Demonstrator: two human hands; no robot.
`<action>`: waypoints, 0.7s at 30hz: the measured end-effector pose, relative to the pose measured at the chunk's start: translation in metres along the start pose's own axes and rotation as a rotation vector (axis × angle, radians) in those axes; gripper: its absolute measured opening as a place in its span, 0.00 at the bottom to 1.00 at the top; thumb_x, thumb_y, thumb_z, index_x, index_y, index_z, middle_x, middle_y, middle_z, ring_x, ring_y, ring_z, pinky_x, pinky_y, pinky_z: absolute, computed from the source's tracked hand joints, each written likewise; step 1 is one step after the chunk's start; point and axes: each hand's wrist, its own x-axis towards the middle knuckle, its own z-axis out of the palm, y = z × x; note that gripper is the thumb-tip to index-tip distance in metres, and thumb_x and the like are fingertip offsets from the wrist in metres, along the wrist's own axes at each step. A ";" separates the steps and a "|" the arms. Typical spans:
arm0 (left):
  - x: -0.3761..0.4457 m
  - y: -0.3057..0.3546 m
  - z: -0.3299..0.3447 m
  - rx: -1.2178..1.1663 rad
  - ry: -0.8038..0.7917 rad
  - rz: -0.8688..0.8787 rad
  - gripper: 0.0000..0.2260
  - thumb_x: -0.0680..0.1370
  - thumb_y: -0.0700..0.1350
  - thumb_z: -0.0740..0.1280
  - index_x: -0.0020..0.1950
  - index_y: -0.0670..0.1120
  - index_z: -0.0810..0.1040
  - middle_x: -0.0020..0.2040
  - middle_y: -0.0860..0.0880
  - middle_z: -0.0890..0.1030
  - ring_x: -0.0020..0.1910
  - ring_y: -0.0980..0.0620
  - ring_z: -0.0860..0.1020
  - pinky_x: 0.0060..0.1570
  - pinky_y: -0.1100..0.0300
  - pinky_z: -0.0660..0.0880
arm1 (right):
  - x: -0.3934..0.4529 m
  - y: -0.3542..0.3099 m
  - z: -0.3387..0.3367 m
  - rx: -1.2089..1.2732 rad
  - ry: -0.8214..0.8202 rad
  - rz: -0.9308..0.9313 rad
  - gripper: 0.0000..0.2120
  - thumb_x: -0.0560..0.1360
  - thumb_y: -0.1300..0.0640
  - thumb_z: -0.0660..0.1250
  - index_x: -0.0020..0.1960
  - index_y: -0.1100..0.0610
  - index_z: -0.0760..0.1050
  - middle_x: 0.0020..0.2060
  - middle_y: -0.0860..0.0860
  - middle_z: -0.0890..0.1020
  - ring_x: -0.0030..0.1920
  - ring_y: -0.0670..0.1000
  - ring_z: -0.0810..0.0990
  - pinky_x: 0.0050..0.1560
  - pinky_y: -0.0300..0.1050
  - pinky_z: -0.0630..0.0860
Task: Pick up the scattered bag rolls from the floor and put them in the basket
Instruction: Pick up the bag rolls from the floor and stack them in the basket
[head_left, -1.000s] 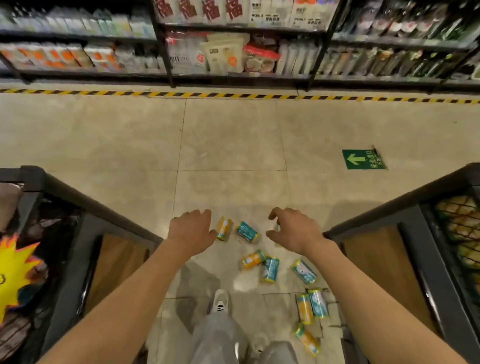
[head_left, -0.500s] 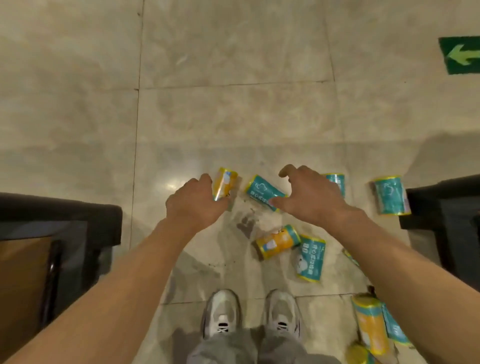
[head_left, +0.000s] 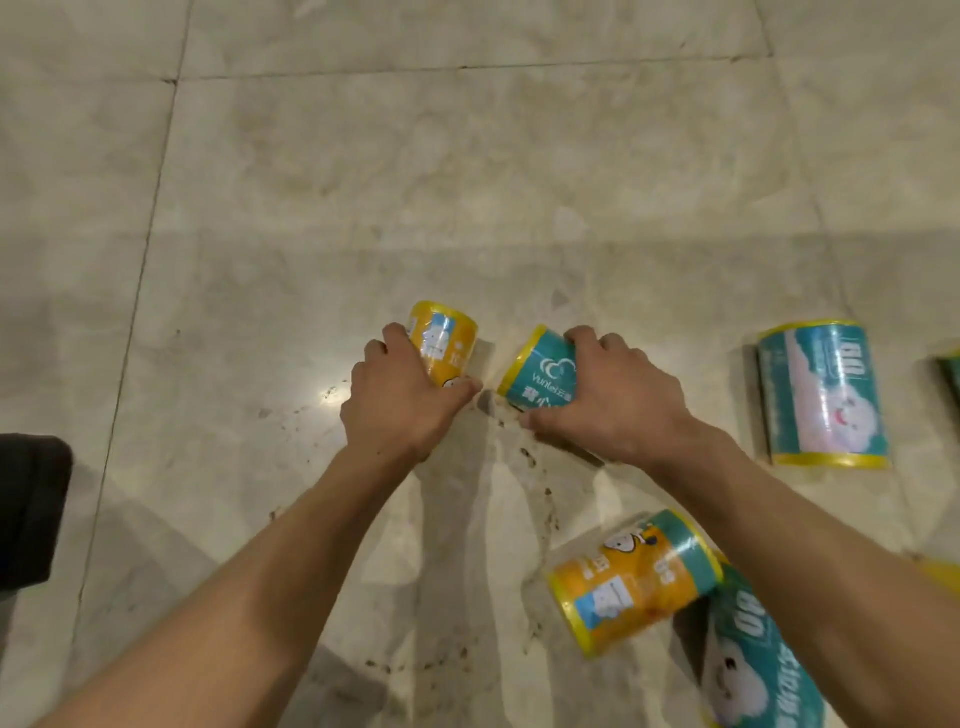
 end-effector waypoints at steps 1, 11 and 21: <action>0.001 -0.001 0.003 -0.007 0.015 0.004 0.35 0.67 0.64 0.72 0.65 0.46 0.66 0.58 0.45 0.74 0.58 0.41 0.75 0.52 0.45 0.75 | 0.001 -0.001 0.002 -0.001 0.002 -0.008 0.43 0.64 0.31 0.73 0.71 0.51 0.63 0.59 0.53 0.74 0.58 0.57 0.76 0.48 0.50 0.70; -0.004 0.004 -0.015 -0.062 -0.006 0.064 0.26 0.65 0.58 0.74 0.55 0.49 0.67 0.49 0.49 0.76 0.47 0.46 0.76 0.42 0.56 0.67 | -0.007 -0.010 0.008 -0.053 0.112 -0.058 0.41 0.65 0.37 0.74 0.71 0.50 0.61 0.58 0.54 0.75 0.56 0.57 0.76 0.48 0.49 0.69; -0.077 0.056 -0.164 -0.548 0.013 0.103 0.22 0.67 0.54 0.79 0.54 0.52 0.73 0.48 0.54 0.81 0.44 0.56 0.80 0.42 0.59 0.77 | -0.099 -0.032 -0.119 0.578 0.226 0.035 0.36 0.64 0.41 0.79 0.64 0.49 0.66 0.50 0.47 0.77 0.48 0.50 0.78 0.45 0.48 0.75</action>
